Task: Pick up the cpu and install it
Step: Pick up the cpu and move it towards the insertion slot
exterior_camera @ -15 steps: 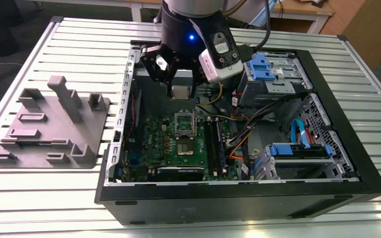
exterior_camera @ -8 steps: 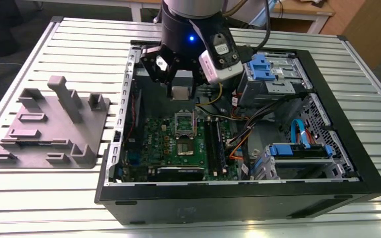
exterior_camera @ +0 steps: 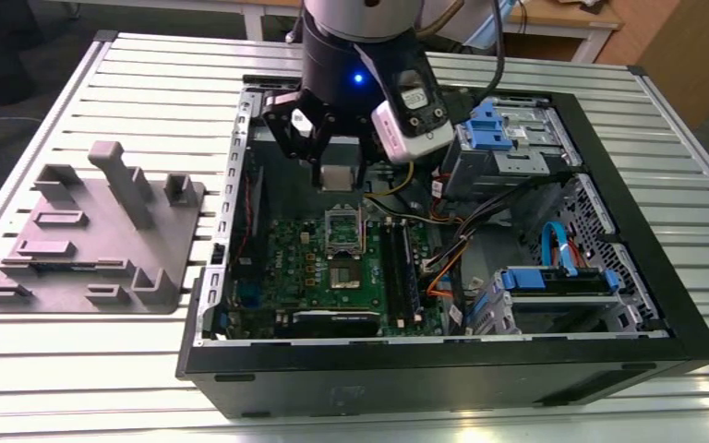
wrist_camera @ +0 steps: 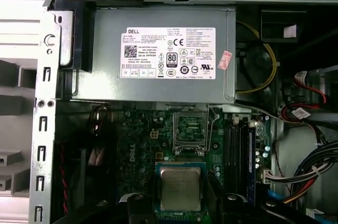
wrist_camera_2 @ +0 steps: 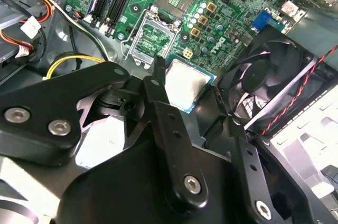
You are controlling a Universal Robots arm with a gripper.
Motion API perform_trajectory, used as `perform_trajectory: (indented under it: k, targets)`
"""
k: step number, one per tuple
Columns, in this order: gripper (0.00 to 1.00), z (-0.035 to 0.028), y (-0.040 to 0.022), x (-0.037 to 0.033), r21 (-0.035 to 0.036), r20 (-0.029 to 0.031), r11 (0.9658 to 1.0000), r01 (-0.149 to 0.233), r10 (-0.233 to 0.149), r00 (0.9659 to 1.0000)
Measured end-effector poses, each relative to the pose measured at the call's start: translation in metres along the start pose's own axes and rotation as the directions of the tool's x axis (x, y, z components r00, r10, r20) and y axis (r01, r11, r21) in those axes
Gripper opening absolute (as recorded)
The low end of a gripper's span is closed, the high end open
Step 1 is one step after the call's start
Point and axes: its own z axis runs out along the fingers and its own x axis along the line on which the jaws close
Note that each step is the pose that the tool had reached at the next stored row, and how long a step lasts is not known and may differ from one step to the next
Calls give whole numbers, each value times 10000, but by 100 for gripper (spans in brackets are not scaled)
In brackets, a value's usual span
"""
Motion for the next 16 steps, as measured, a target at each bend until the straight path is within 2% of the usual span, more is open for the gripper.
perform_trajectory:
  k: [7,11,13,16]
  targets:
    - [47,10,-51,-25,0,-13,10000,-1,1,10000]
    - [47,12,-55,-31,0,-15,10000,-2,2,10000]
    - [47,24,-57,-70,0,-15,10000,-1,1,10000]
    - [47,24,-57,-70,0,-15,10000,-2,2,10000]
